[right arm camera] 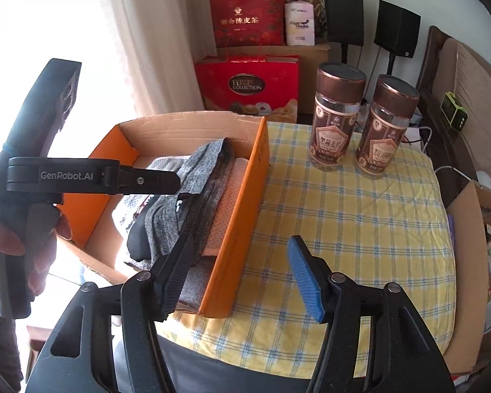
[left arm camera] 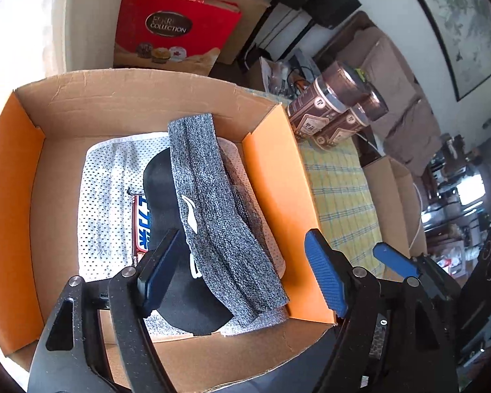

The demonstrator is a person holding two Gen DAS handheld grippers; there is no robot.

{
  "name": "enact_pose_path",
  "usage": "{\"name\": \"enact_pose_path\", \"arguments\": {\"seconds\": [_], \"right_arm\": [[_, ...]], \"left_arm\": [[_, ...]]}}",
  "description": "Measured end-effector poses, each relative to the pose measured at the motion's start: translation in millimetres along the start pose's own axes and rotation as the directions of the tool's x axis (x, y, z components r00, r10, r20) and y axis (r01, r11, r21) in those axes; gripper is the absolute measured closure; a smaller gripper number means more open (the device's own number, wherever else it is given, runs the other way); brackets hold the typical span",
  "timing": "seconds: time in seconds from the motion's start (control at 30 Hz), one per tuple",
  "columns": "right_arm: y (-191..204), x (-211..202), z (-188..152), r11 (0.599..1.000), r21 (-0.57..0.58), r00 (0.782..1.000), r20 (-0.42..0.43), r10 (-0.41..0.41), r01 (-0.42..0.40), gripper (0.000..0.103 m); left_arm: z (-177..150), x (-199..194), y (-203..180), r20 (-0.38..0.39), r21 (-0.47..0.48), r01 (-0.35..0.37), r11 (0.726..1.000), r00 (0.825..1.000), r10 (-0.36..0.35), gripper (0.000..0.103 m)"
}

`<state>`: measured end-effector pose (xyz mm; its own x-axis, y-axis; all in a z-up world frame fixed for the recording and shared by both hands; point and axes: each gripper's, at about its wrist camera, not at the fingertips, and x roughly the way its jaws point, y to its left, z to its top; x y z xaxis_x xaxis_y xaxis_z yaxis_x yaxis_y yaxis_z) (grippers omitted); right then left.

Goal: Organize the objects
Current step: 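Withdraw both grippers from the box toward the two glass jars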

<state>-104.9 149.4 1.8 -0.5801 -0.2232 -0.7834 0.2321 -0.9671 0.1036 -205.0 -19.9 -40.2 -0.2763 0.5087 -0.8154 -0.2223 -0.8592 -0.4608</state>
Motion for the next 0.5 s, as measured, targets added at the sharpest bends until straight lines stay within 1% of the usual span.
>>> {"name": "enact_pose_path", "arguments": {"seconds": [0.07,0.17,0.2,0.27,0.3,0.33,0.37,0.43,0.5], "right_arm": [[-8,-1,-1,1.0,0.007,1.0,0.004,-0.018,0.018,0.034],[-19,-4,-1,0.999,0.018,0.999,0.012,-0.042,0.042,0.027],[-24,-5,-2,0.999,0.026,0.999,0.017,-0.045,0.045,0.024],[-34,-8,-1,0.998,0.046,0.998,0.029,-0.051,0.05,0.022],[-38,-8,0,0.997,0.052,0.998,0.031,-0.061,0.059,0.022],[-43,-9,1,0.996,0.056,0.997,0.032,-0.073,0.071,0.022],[-47,-9,2,0.995,0.061,0.996,0.033,-0.083,0.081,0.021],[-56,-11,4,0.993,0.07,0.994,0.038,-0.103,0.1,0.017],[-65,-13,6,0.99,0.082,0.992,0.045,-0.116,0.112,0.015]], "left_arm": [[-1,-1,-7,0.007,0.018,-0.016,1.0,1.0,0.016,0.029],[-2,-2,-18,0.028,0.051,-0.068,0.996,0.997,0.067,0.029],[-2,-2,-22,0.036,0.06,-0.079,0.995,0.996,0.077,0.029],[-3,-2,-28,0.048,0.069,-0.082,0.994,0.996,0.079,0.027],[-3,-3,-31,0.055,0.073,-0.085,0.994,0.995,0.081,0.02],[-3,-3,-34,0.063,0.075,-0.087,0.993,0.995,0.082,0.007],[-3,-3,-37,0.071,0.074,-0.081,0.994,0.995,0.076,0.003],[-2,-3,-43,0.07,0.074,-0.064,0.995,0.996,0.059,0.002],[-3,0,-50,0.068,0.09,-0.065,0.994,0.996,0.059,0.002]]}}
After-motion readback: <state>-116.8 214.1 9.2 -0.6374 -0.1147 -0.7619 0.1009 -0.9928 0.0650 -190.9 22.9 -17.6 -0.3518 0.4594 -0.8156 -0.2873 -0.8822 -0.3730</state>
